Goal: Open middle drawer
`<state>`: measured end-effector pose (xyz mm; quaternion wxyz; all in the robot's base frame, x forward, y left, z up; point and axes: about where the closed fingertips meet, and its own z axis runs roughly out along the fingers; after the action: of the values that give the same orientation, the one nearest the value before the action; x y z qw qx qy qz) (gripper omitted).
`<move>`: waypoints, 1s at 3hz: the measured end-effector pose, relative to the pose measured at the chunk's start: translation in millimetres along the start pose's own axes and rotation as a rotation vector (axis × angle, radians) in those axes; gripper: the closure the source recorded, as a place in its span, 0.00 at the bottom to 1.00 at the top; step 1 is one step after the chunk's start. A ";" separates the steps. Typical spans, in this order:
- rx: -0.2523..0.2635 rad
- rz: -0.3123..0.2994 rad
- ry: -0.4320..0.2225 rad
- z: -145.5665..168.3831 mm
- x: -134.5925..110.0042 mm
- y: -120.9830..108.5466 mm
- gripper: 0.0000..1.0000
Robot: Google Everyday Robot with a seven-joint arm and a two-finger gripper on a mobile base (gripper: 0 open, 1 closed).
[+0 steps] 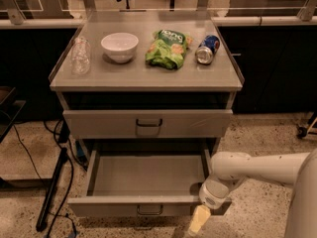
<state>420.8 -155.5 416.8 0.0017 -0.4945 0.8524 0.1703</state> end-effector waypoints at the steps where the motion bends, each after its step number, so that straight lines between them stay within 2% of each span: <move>1: 0.000 0.000 0.000 0.0 -0.1 0.0 0.00; 2: -0.023 -0.009 -0.034 1.5 -8.3 -3.1 0.00; 3: -0.062 -0.028 -0.013 -19.6 5.3 32.0 0.00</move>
Offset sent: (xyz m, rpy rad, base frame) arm 0.0190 0.0131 0.0005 0.0999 -0.0034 0.0018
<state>394.3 -151.1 443.5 -0.0058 -0.5052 0.8396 0.1996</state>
